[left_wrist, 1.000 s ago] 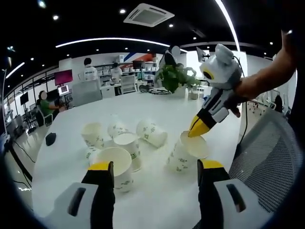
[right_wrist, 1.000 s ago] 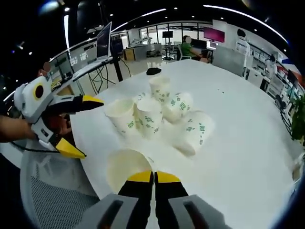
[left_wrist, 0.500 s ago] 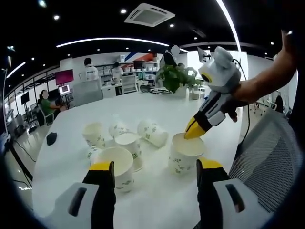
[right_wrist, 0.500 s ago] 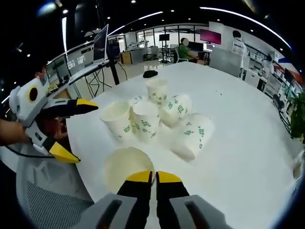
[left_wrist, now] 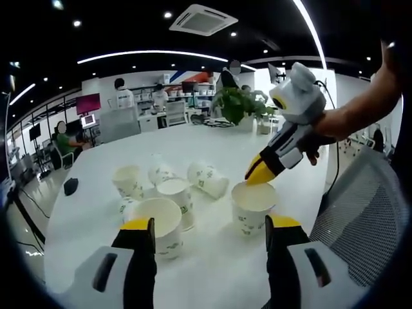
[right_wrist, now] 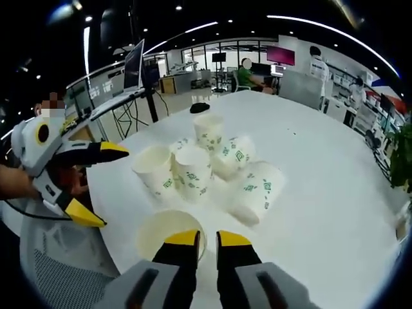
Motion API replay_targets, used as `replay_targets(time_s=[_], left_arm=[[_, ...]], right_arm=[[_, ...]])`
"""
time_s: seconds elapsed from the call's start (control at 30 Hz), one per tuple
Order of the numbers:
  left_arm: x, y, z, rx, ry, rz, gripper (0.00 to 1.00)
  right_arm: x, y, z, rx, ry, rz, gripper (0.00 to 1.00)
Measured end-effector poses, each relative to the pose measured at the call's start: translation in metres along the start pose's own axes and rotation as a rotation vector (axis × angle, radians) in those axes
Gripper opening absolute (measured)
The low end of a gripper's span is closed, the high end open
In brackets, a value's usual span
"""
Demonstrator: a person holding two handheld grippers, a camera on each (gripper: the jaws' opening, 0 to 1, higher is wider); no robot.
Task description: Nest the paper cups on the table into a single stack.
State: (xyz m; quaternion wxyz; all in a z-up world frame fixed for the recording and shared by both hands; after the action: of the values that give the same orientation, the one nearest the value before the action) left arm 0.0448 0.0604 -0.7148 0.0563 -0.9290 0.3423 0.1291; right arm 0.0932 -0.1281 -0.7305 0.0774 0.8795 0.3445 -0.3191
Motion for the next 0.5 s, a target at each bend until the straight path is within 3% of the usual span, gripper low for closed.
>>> replay_targets(time_s=[0.3,0.5], left_arm=[[0.001,0.002,0.001,0.01,-0.012,0.008,0.68],[0.001,0.001,0.001,0.003,-0.011,0.001,0.68]], right_arm=[[-0.011,0.0,-0.001,0.032,0.083,-0.004,0.17],[-0.018,-0.002,0.001,0.038,0.142,-0.021,0.32]])
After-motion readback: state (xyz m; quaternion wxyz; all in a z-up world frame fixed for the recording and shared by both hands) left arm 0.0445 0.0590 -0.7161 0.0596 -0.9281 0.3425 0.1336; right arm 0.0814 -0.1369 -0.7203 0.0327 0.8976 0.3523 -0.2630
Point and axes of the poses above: the point that each gripper's makers call its tool centre point, and the gripper's own axes: x roughly forward along the fingers, y roughly to its right, z roughly out of its underside, the point moved 7 cm from there along -x, roughly backward along the fingers, and after that the axes turned 5 degrees about y, right-handed, at the moved point
